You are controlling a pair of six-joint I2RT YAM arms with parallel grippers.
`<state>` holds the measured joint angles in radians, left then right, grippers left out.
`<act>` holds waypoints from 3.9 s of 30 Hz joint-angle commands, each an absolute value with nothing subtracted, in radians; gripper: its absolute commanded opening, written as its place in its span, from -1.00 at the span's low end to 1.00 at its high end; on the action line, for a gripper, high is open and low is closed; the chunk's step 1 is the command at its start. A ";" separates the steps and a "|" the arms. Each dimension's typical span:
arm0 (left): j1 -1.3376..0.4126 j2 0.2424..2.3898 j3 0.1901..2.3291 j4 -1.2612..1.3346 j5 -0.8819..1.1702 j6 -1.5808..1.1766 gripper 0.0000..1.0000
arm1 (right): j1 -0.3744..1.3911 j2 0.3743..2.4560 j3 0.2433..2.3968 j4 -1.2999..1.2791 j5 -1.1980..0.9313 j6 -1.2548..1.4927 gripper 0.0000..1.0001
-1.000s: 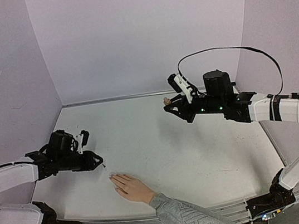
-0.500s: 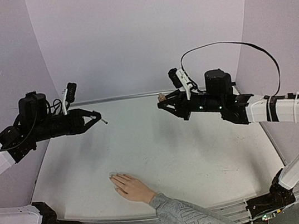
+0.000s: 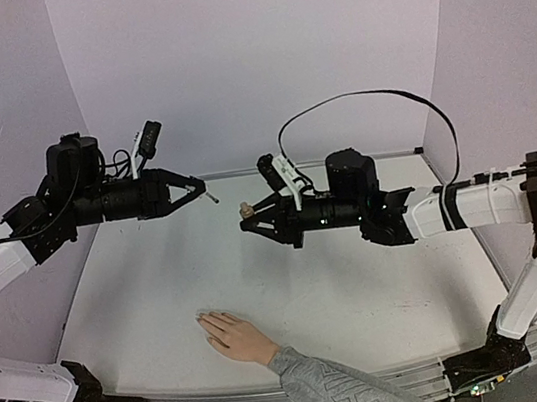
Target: Paint the nails
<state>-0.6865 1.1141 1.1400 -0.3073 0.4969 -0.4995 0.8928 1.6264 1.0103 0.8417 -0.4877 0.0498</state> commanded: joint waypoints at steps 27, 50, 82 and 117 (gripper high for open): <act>-0.706 1.160 1.197 -0.299 0.430 -0.482 -1.00 | 0.931 1.743 1.180 0.905 -0.507 0.030 -1.00; -0.719 1.163 1.193 -0.318 0.410 -0.471 -1.00 | 0.936 1.750 1.198 0.911 -0.517 0.037 -1.00; -0.735 1.184 1.214 -0.372 0.376 -0.436 -1.00 | 0.951 1.765 1.241 0.890 -0.511 0.017 -1.00; -0.801 1.313 1.331 -0.710 -0.018 -0.402 -1.00 | 1.085 1.915 1.492 0.851 0.299 -0.168 -1.00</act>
